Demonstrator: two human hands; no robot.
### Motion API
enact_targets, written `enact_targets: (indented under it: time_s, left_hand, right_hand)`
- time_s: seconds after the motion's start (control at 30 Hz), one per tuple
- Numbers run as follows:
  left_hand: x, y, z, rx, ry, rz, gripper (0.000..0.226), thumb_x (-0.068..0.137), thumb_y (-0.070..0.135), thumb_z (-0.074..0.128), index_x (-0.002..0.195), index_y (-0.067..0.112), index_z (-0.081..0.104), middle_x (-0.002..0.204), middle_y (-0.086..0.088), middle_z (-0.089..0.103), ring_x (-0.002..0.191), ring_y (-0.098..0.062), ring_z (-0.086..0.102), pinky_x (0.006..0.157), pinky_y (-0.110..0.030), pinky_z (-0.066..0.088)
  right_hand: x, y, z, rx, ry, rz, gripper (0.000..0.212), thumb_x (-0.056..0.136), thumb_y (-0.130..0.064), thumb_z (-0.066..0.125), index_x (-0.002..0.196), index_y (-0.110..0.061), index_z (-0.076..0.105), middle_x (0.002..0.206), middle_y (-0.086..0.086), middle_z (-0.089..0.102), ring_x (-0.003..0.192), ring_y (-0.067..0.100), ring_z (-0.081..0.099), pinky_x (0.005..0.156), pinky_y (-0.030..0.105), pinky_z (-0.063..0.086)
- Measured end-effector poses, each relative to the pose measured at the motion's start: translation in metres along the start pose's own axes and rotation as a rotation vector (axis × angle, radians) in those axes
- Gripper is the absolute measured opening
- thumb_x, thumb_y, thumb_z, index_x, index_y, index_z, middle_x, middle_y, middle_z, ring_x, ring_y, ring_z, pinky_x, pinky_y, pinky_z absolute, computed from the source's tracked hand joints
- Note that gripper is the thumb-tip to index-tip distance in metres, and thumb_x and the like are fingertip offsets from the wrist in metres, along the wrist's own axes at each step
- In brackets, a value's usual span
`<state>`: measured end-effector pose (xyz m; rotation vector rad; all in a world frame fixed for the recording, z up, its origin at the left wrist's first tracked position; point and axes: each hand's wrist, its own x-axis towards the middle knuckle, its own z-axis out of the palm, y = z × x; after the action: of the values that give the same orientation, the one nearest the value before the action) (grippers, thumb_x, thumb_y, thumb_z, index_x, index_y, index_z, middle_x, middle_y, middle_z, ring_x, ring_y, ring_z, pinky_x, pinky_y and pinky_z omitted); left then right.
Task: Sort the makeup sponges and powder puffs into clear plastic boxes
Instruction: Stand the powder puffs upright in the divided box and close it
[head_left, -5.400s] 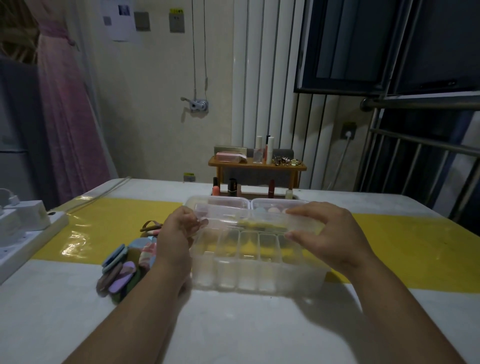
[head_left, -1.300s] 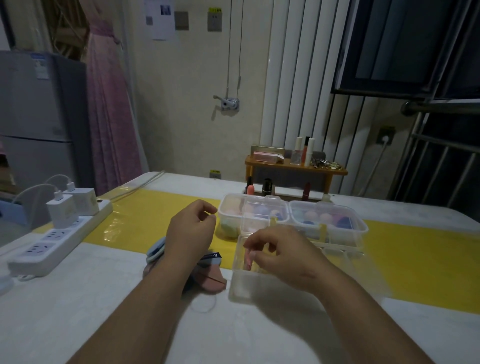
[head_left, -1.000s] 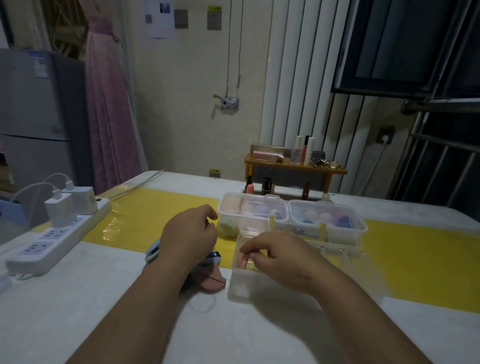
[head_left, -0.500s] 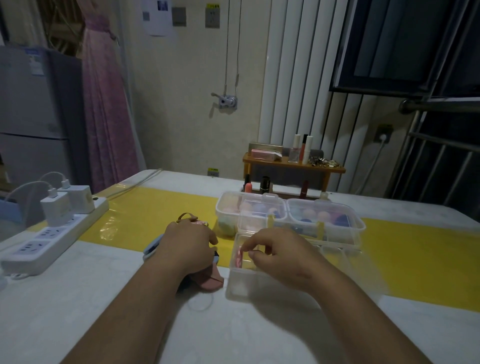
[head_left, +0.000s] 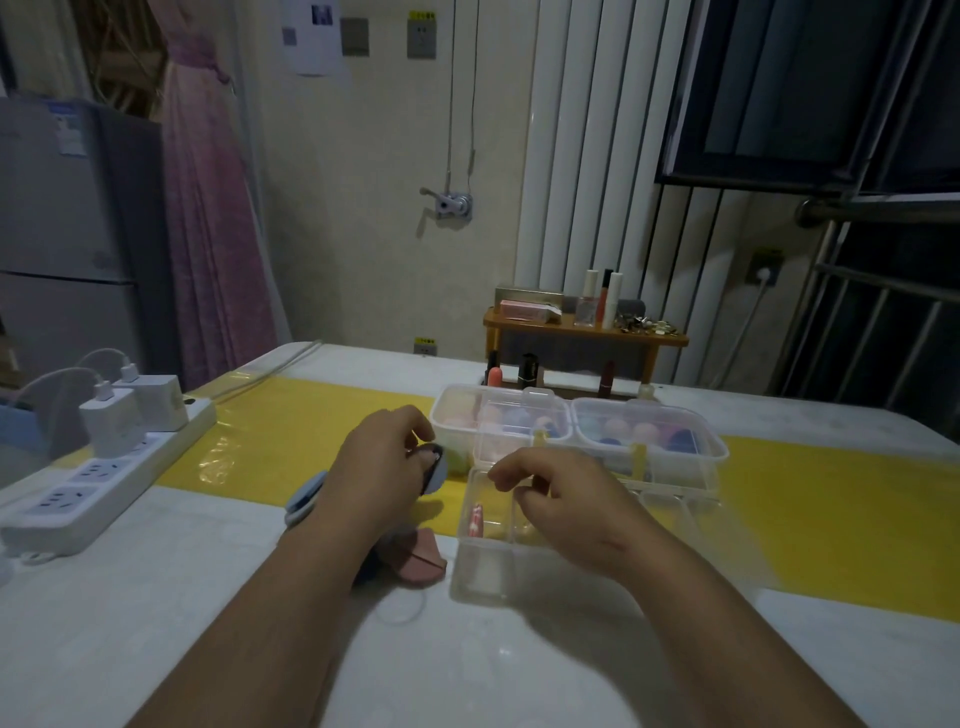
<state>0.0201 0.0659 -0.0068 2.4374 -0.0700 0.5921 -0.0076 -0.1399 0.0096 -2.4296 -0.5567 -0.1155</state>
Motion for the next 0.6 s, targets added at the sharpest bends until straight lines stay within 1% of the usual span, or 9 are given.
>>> enact_targets:
  time_s: [0.1,0.17,0.23,0.3,0.37,0.43,0.47,0.53,0.6]
  left_hand:
    - [-0.001,0.001,0.0,-0.142,0.043,-0.09,0.01,0.093,0.015,0.063,0.096,0.019,0.055,0.091,0.0,0.061,0.078,-0.018,0.055,0.057,-0.023,0.035]
    - [-0.001,0.001,0.001,-0.213,0.068,-0.13,0.015,0.093,0.013,0.062,0.095,0.019,0.049,0.086,-0.003,0.062,0.074,-0.019,0.056,0.055,-0.026,0.037]
    - [0.0,-0.001,0.002,-0.272,0.103,-0.144,0.018,0.09,0.009,0.063,0.086,0.019,0.048,0.08,-0.004,0.061,0.072,-0.024,0.058,0.056,-0.031,0.042]
    - [0.0,-0.001,0.003,-0.342,0.122,-0.15,0.021,0.086,0.004,0.065,0.076,0.018,0.052,0.073,-0.003,0.061,0.07,-0.026,0.059,0.058,-0.033,0.046]
    - [-0.001,0.004,0.005,-0.467,0.117,-0.146,0.021,0.085,-0.001,0.067,0.074,0.015,0.059,0.073,-0.004,0.065,0.072,-0.025,0.065,0.064,-0.036,0.055]
    - [-0.003,0.009,0.007,-0.603,0.102,-0.146,0.019,0.085,-0.005,0.067,0.075,0.01,0.062,0.075,-0.007,0.068,0.075,-0.025,0.068,0.068,-0.036,0.06]
    - [-0.003,0.011,0.008,-0.662,0.086,-0.143,0.019,0.086,-0.007,0.066,0.076,0.009,0.062,0.075,-0.008,0.068,0.074,-0.026,0.068,0.068,-0.035,0.061]
    - [-0.004,0.013,0.01,-0.748,0.042,-0.132,0.019,0.086,-0.009,0.066,0.076,0.007,0.063,0.073,-0.009,0.068,0.073,-0.029,0.068,0.069,-0.038,0.061]
    - [-0.005,0.013,0.011,-0.767,0.002,-0.122,0.019,0.086,-0.008,0.066,0.076,0.008,0.063,0.075,-0.009,0.069,0.075,-0.029,0.069,0.071,-0.041,0.061]
  right_hand:
    - [0.0,0.001,0.0,0.019,0.012,0.001,0.036,0.098,-0.01,0.048,0.121,-0.032,0.065,0.106,-0.022,0.061,0.091,-0.007,0.055,0.079,0.01,0.044]
    - [0.0,0.001,0.0,0.03,0.024,0.002,0.035,0.098,-0.011,0.049,0.121,-0.033,0.064,0.104,-0.024,0.06,0.09,-0.007,0.055,0.077,0.01,0.045]
    - [-0.001,0.0,0.0,0.038,0.024,0.001,0.034,0.099,-0.014,0.05,0.123,-0.035,0.062,0.106,-0.024,0.059,0.091,-0.005,0.056,0.082,0.015,0.049]
    - [-0.002,0.0,-0.001,0.041,0.007,-0.007,0.036,0.099,-0.018,0.051,0.127,-0.04,0.057,0.115,-0.022,0.058,0.094,-0.004,0.056,0.086,0.022,0.051]
    - [-0.003,-0.002,-0.002,0.04,-0.024,-0.023,0.042,0.099,-0.022,0.053,0.13,-0.049,0.049,0.126,-0.022,0.053,0.097,-0.002,0.055,0.084,0.024,0.051]
    - [-0.003,-0.003,-0.002,0.034,-0.039,-0.034,0.046,0.1,-0.025,0.053,0.132,-0.055,0.042,0.132,-0.02,0.05,0.098,0.0,0.054,0.081,0.023,0.048]
    - [-0.003,-0.003,-0.002,0.036,-0.042,-0.033,0.046,0.1,-0.026,0.052,0.133,-0.055,0.041,0.132,-0.018,0.05,0.099,0.001,0.054,0.08,0.023,0.048]
    - [-0.003,-0.004,-0.003,0.041,-0.037,-0.029,0.041,0.101,-0.025,0.051,0.133,-0.051,0.045,0.125,-0.016,0.052,0.099,0.001,0.054,0.081,0.025,0.05]
    - [-0.002,-0.002,-0.003,0.051,-0.012,-0.027,0.036,0.101,-0.024,0.051,0.129,-0.047,0.052,0.119,-0.015,0.053,0.095,0.0,0.054,0.077,0.023,0.049]
